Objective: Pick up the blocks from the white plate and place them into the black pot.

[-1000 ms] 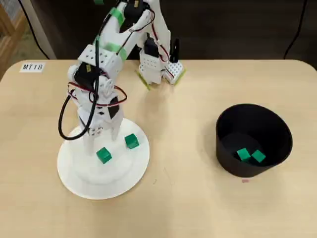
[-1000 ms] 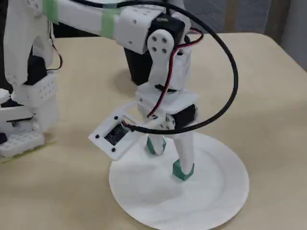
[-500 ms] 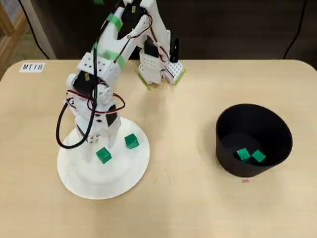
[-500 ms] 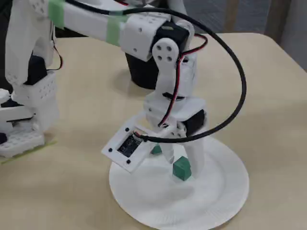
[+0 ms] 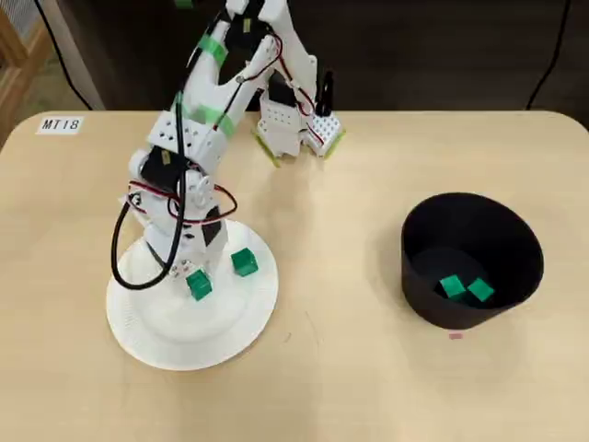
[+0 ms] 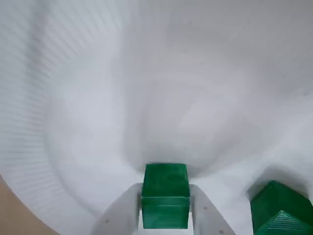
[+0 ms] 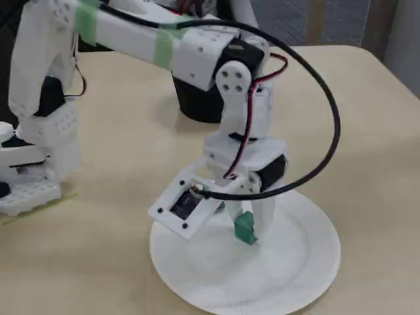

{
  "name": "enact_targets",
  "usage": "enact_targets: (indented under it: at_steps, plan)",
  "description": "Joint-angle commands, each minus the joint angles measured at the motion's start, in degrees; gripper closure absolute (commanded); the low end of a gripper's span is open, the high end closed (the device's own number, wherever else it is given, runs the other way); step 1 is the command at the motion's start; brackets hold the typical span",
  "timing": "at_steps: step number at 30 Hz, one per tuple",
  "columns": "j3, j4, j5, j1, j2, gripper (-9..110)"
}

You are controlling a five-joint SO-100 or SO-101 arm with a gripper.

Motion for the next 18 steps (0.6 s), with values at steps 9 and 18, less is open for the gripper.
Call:
enact_targets:
  at_steps: [9,18]
  plan:
    - [-18.63,-1.05,-14.5,-4.31,5.45,104]
    - [-19.51,-2.55,-27.77,-20.39,21.45,104]
